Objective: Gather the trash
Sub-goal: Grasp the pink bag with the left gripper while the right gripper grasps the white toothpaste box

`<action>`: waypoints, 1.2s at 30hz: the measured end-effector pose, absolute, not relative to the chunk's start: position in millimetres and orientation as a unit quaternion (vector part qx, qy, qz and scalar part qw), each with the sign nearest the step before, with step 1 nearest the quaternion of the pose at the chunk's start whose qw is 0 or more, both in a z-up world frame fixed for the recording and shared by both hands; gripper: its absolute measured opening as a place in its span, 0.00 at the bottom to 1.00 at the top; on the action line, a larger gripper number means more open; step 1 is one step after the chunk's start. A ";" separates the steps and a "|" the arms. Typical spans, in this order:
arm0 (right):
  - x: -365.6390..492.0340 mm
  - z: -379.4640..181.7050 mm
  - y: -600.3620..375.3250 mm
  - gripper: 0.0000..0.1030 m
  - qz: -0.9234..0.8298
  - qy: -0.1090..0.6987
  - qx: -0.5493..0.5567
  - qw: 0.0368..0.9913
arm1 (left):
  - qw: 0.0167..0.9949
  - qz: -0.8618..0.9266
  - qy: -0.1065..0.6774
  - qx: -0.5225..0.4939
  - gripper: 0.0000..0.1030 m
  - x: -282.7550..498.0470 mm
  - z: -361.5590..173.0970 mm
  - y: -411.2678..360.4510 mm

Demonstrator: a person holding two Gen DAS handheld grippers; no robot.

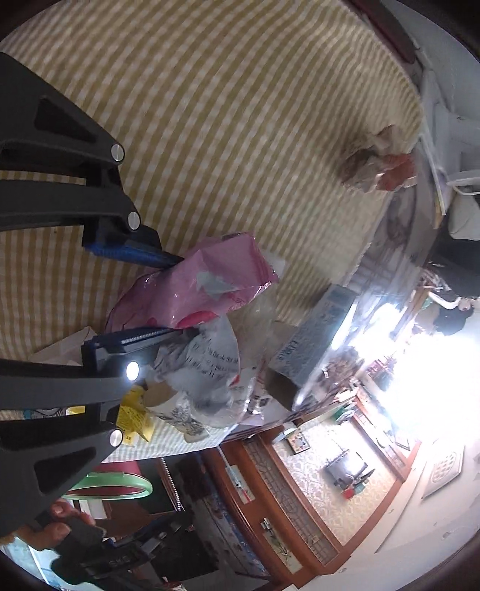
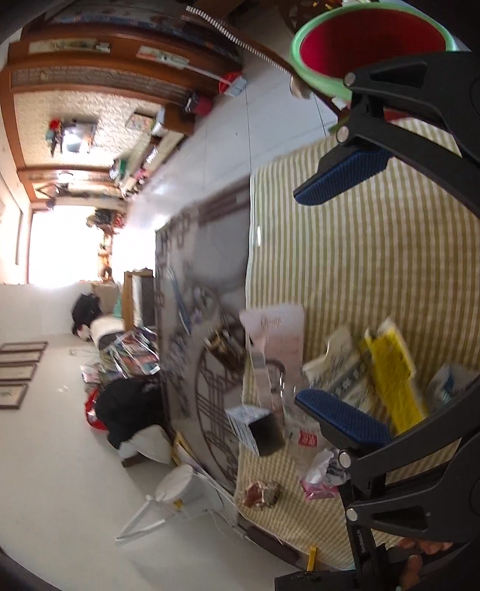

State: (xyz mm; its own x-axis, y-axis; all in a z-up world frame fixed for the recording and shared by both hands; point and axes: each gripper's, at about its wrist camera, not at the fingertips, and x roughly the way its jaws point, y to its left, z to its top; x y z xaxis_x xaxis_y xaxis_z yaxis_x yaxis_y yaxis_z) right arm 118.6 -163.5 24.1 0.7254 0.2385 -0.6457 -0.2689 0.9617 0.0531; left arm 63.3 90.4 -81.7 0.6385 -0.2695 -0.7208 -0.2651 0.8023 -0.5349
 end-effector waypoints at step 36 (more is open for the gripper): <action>189.1 30.0 -22.3 0.47 0.224 0.465 -0.086 0.852 | 0.867 -0.011 0.393 -0.305 0.28 44.1 -55.6 94.3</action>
State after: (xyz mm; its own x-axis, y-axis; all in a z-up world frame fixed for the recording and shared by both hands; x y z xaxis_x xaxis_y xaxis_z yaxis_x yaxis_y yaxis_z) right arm 189.1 -22.3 30.0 0.4674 0.3013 -0.8311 -0.4610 0.8853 0.0617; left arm 44.1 94.3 -55.6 0.6907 -0.2590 -0.6752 -0.2207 0.8136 -0.5379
